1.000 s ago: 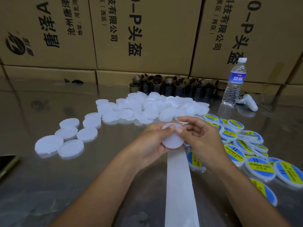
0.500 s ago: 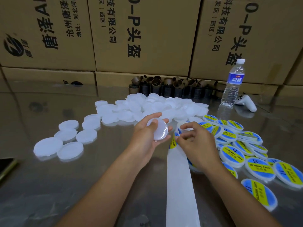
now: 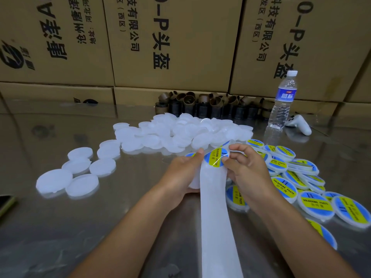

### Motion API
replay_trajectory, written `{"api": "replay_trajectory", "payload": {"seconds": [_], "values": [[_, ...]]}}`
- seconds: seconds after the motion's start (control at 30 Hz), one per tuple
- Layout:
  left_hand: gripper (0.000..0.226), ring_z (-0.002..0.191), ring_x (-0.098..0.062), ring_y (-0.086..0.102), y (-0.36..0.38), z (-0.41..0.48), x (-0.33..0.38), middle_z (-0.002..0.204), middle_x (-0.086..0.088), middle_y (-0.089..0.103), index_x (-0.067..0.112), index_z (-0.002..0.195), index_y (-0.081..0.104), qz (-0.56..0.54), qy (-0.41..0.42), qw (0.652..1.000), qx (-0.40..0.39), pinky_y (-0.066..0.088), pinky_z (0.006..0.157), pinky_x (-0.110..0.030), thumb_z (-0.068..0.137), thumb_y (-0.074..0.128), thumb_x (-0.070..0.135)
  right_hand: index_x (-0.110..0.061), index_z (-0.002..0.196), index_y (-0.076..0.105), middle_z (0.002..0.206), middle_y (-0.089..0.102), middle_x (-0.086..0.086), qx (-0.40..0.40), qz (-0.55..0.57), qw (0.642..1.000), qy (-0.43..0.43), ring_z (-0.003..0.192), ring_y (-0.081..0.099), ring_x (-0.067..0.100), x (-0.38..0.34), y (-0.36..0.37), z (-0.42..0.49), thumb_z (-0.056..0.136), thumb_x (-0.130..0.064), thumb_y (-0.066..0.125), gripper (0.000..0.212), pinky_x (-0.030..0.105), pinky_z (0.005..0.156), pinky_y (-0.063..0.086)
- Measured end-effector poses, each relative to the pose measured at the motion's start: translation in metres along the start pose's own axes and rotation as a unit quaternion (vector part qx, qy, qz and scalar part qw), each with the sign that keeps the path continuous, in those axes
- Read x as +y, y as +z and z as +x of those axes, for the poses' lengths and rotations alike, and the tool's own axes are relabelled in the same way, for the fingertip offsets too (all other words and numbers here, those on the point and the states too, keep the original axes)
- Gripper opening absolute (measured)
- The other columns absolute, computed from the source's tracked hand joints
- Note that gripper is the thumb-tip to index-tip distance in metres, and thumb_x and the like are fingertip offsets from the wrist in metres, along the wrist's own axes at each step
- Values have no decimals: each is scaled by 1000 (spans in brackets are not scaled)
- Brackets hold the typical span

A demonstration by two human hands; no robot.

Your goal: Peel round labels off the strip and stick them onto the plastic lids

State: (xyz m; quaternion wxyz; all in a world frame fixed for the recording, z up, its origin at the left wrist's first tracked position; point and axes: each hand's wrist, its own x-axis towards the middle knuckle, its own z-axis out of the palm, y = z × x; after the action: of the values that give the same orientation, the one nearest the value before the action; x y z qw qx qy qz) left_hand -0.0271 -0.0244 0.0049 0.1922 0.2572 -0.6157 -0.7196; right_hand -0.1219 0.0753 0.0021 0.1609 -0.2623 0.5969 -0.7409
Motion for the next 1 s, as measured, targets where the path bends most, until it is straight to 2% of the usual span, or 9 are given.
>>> {"api": "replay_trajectory", "payload": {"seconds": [0.07,0.13,0.23,0.37,0.47,0.6,0.73,0.83,1.0], "values": [[32,83,-24,67,0,1,-1,101,-15,72,5,104,70,-17,21,1000,-10,54,70,-29,96,55,31,-18,88,55,88,65,12,-12,-19,1000,-1,68,64,19,0,1,-2,85,6,60,24,27,56,52],[24,78,-25,65,0,3,-3,100,-19,71,2,105,68,-46,44,998,4,53,68,-28,93,60,21,-18,88,55,85,64,8,-9,-71,997,-30,64,62,10,0,2,-4,84,4,62,24,24,56,52],[17,79,-26,67,4,5,-3,97,-19,72,3,102,68,-68,56,996,19,55,75,-35,90,64,16,-21,87,58,80,60,0,33,-161,979,-122,59,56,-1,0,2,-7,85,-8,66,16,13,56,46],[20,81,-25,69,6,4,-5,97,-16,73,6,105,69,-65,58,996,-5,56,80,-39,89,65,17,-27,96,66,85,54,-7,98,-323,910,-243,71,49,4,1,-2,-6,83,-20,70,15,3,65,35],[19,82,-25,69,5,4,-5,96,-14,73,9,105,70,-68,56,996,-24,56,81,-41,89,65,18,-24,105,71,92,48,-9,93,-387,881,-256,89,47,10,3,-5,-3,83,-24,70,22,1,73,30],[20,85,-25,69,5,3,-4,101,-16,72,9,108,68,-59,59,996,-44,55,84,-42,90,64,18,-24,105,73,93,45,-9,102,-413,859,-285,95,39,11,5,-7,-2,82,-23,72,24,1,76,27],[13,86,-25,68,2,2,-3,98,-14,73,14,101,70,-38,72,995,-51,53,88,-46,91,62,17,-23,104,73,98,46,-11,87,-432,839,-317,92,34,6,5,-10,0,80,-22,73,24,12,74,25],[11,89,-27,66,1,3,-3,103,-18,71,15,99,69,-20,80,995,-48,51,91,-49,91,61,17,-21,102,74,97,52,-10,65,-436,830,-342,94,34,5,4,-13,1,80,-19,74,22,14,81,27],[16,90,-26,64,1,4,-3,108,-21,69,11,104,69,-26,78,996,-45,50,93,-49,92,61,17,-18,96,75,89,65,-2,65,-427,817,-382,92,42,12,2,-14,1,79,-19,74,18,13,81,30]]}}
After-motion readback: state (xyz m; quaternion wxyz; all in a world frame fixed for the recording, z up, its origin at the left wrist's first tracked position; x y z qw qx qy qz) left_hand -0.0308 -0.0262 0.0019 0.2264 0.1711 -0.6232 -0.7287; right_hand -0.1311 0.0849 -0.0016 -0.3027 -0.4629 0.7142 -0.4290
